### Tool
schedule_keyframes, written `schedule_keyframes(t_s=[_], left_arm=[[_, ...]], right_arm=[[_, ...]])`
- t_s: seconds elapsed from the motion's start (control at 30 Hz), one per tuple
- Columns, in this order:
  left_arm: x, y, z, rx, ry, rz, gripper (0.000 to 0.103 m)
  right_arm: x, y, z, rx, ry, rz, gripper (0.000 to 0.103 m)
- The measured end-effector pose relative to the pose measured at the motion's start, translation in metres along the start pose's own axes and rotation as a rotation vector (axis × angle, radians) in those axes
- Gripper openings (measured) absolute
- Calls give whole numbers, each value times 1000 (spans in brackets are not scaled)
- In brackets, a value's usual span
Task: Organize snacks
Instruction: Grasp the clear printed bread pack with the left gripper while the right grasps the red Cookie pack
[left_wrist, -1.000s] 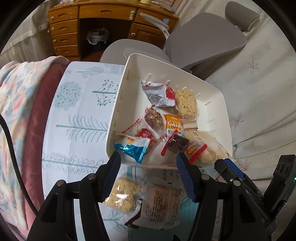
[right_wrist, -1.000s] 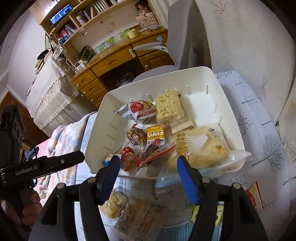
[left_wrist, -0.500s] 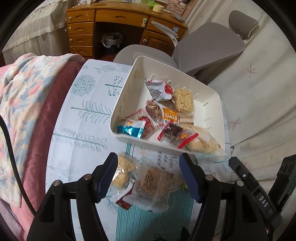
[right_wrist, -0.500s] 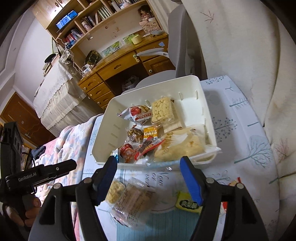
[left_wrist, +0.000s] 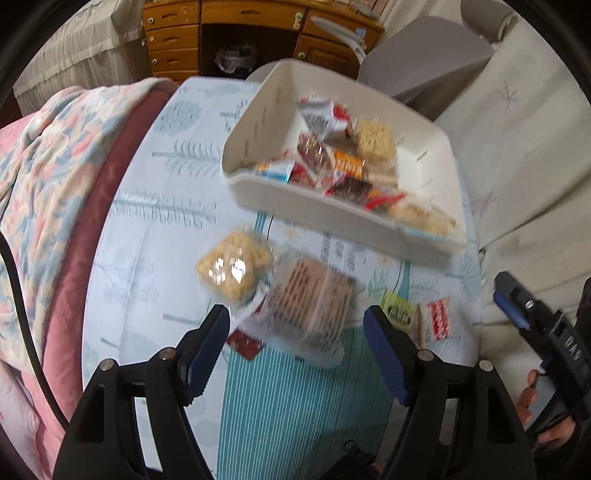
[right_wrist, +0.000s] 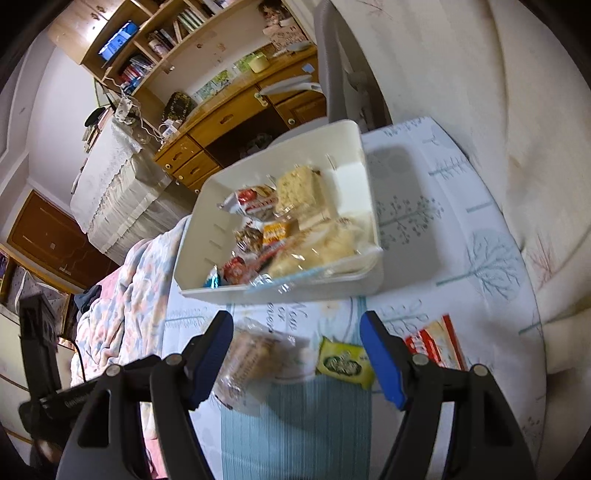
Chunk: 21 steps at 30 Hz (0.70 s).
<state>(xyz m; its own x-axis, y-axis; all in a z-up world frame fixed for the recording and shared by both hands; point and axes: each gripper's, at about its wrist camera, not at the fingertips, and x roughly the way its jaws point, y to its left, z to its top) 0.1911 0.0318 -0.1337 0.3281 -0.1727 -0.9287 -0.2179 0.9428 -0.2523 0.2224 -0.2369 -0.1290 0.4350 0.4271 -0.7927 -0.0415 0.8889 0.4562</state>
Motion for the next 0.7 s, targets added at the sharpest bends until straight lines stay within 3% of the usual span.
schedule_keyframes(t_s=[0.37, 0.7], left_arm=[[37, 2, -38, 0, 96, 57, 80], [65, 2, -35, -12, 162, 73, 81]], right_arm=[[8, -42, -14, 118, 95, -25, 80], [25, -79, -19, 301, 175, -72, 80]])
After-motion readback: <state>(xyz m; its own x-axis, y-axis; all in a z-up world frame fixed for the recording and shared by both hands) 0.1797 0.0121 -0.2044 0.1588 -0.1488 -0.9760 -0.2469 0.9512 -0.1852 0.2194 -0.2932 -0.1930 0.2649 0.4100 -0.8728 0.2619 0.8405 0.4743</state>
